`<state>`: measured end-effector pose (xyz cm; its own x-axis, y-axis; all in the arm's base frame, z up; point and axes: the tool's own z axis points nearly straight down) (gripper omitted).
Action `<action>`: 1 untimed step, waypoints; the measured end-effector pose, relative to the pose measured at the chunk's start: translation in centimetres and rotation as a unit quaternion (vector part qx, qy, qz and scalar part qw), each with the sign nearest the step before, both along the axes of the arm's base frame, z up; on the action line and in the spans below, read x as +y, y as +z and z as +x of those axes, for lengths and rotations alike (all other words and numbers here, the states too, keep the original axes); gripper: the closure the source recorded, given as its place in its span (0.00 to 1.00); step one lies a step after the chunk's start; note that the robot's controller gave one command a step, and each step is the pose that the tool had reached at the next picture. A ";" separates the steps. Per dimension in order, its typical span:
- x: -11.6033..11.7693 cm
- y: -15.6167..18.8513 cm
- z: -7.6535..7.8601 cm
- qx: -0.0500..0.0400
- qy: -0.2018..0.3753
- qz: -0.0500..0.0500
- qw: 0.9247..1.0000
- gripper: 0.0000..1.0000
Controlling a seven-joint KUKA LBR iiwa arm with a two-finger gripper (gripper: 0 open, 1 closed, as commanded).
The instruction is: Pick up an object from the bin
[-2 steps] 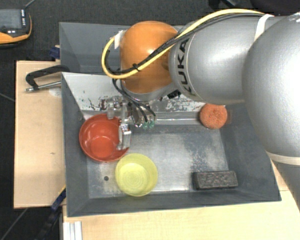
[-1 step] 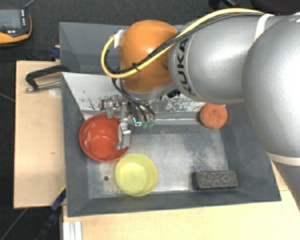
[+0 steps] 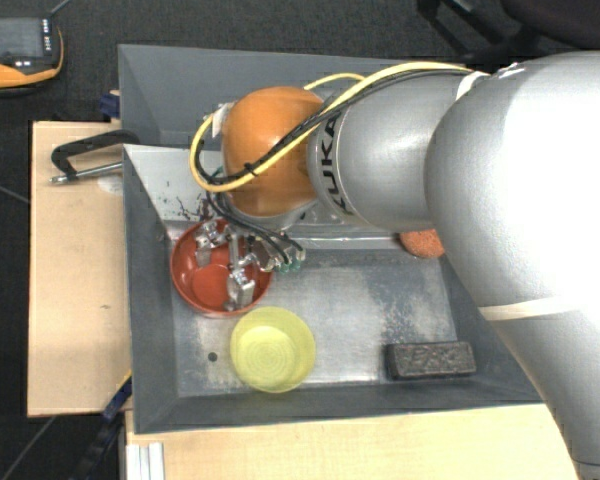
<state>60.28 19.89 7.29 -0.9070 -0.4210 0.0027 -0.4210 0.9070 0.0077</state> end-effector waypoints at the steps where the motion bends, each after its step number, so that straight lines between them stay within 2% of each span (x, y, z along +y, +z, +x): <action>1: -0.2 -0.1 0.0 -0.001 -0.002 0.000 1.000 1.00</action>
Offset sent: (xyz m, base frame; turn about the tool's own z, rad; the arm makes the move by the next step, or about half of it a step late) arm 0.0000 0.0000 0.0000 0.0000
